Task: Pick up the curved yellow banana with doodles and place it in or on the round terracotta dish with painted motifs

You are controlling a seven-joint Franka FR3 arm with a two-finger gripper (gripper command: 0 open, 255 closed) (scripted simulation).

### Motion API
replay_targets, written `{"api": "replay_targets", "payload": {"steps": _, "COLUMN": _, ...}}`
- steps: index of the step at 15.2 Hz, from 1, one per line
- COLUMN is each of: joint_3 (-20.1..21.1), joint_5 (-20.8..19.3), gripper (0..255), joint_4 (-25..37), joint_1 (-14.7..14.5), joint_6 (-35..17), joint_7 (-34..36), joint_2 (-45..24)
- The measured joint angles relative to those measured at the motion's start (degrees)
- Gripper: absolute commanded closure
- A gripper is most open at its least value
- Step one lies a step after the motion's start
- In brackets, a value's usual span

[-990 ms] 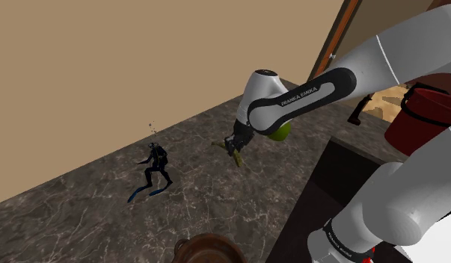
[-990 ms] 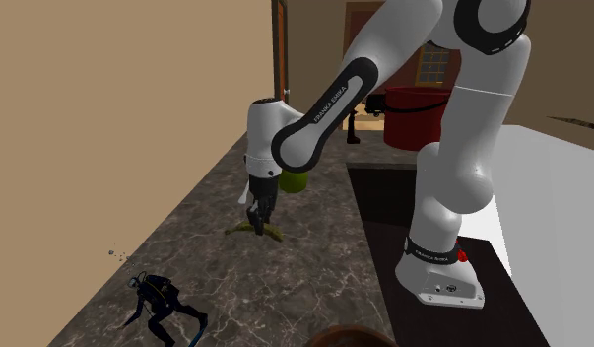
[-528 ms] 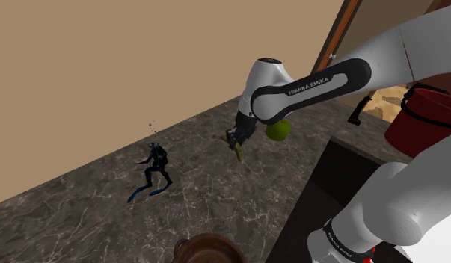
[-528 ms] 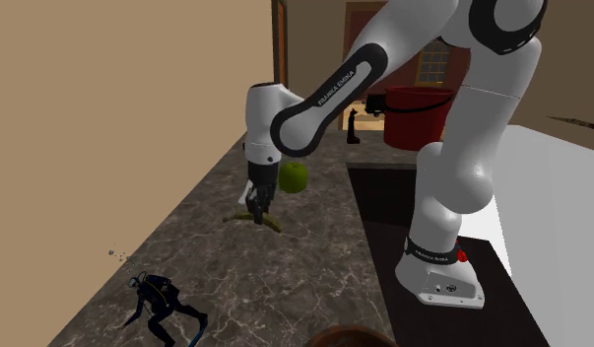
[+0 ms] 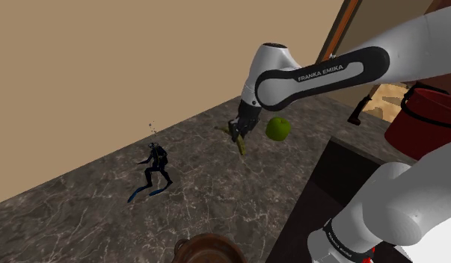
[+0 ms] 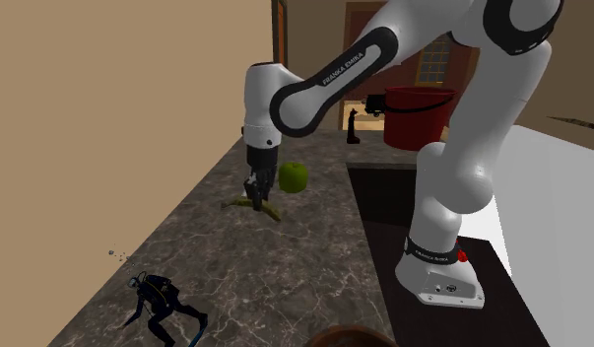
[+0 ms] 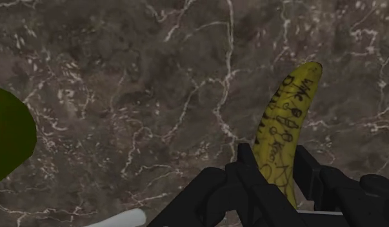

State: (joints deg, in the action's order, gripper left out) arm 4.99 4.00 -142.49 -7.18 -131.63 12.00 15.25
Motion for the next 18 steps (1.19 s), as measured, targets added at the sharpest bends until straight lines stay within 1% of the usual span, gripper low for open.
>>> {"api": "replay_targets", "payload": {"steps": 8, "joint_3": 0.3, "joint_5": 0.1, "gripper": 255, "joint_4": 2.8, "joint_1": -0.3, "joint_6": 6.3, "joint_7": 0.8, "joint_2": 3.5}}
{"api": "replay_targets", "payload": {"steps": 14, "joint_3": 4.9, "joint_5": 2.3, "gripper": 255, "joint_4": -1.9, "joint_1": -3.7, "joint_6": 7.4, "joint_7": 7.2, "joint_2": 9.6}}
{"api": "replay_targets", "payload": {"steps": 18, "joint_3": 9.0, "joint_5": 4.6, "gripper": 255, "joint_4": -4.3, "joint_1": -6.8, "joint_6": 8.1, "joint_7": 12.5, "joint_2": 13.2}}
